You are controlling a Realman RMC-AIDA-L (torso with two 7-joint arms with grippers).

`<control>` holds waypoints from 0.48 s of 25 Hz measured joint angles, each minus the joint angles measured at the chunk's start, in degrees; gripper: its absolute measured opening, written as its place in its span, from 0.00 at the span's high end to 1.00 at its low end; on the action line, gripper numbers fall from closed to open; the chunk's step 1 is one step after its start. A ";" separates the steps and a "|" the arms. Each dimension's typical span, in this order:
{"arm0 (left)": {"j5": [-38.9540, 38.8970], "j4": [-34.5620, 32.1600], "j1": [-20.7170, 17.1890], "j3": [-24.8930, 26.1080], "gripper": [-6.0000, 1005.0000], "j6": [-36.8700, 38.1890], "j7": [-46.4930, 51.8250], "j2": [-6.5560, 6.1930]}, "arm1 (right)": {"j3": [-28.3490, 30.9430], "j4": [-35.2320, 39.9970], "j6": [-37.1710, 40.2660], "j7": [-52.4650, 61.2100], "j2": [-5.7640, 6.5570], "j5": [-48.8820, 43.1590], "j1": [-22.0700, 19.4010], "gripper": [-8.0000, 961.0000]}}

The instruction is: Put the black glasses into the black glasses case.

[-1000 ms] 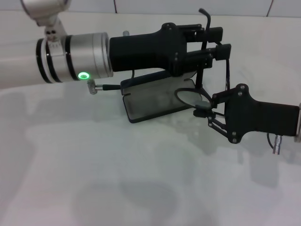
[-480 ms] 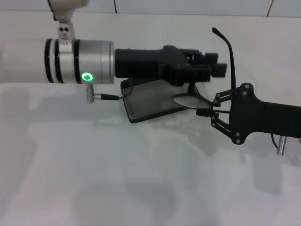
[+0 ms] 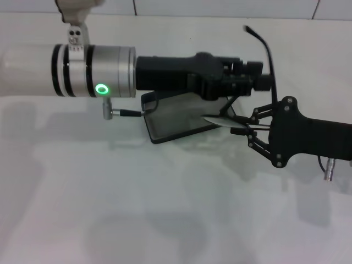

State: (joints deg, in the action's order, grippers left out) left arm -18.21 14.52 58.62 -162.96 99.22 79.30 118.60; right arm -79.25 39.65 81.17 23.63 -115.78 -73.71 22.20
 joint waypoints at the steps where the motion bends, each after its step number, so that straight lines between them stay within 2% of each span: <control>1: -0.80 0.00 -0.01 0.01 0.52 0.80 -0.07 -0.17 | 0.05 -0.05 -0.01 -0.02 0.05 -0.01 -0.05 0.87; 9: -1.67 0.58 -1.05 0.00 0.52 2.19 1.73 -1.59 | -0.08 0.83 0.93 -1.48 -0.04 -0.07 -1.04 0.87; 12: -0.54 0.59 -1.18 -0.05 0.52 2.21 1.77 -1.70 | 0.10 1.01 1.17 -1.49 -0.03 0.03 -1.27 0.86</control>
State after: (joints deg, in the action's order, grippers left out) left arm -18.75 15.11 57.44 -163.01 101.43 81.08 116.90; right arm -79.15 40.65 82.34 22.14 -115.81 -73.68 20.93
